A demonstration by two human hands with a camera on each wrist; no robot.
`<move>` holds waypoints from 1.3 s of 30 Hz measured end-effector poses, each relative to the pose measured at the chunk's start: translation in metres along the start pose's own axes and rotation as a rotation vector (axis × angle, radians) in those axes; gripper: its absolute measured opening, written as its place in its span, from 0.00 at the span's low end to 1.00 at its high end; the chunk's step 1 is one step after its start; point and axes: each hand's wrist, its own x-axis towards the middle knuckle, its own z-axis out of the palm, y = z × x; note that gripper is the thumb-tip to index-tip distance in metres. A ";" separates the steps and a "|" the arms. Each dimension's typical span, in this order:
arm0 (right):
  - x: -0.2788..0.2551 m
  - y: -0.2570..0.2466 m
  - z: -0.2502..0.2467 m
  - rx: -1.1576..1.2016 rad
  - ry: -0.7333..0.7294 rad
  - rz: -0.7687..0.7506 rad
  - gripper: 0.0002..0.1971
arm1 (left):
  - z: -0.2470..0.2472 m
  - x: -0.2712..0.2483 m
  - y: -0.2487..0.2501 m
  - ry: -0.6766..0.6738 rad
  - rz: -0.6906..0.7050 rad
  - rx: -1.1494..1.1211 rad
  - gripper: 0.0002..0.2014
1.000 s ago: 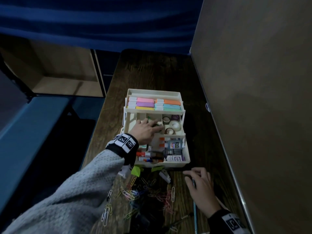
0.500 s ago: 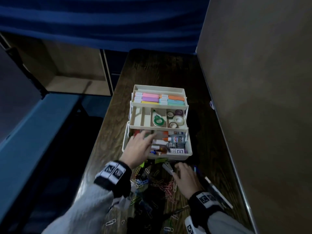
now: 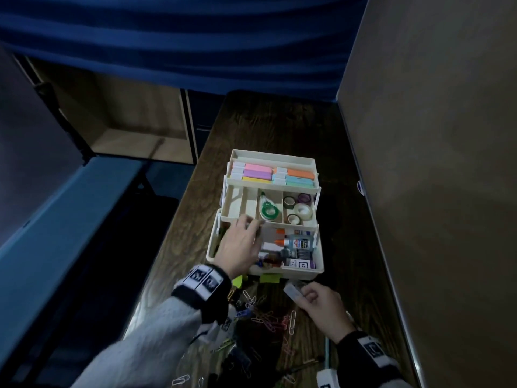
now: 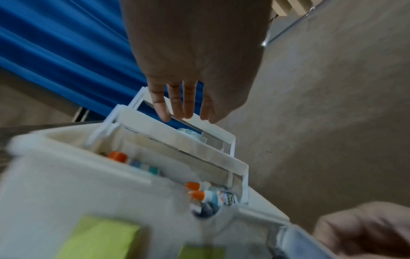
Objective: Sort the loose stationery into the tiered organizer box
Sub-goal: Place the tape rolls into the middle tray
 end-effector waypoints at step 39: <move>0.134 -0.099 -0.045 0.345 0.273 0.025 0.03 | -0.001 0.091 -0.003 -0.106 -0.049 -0.326 0.15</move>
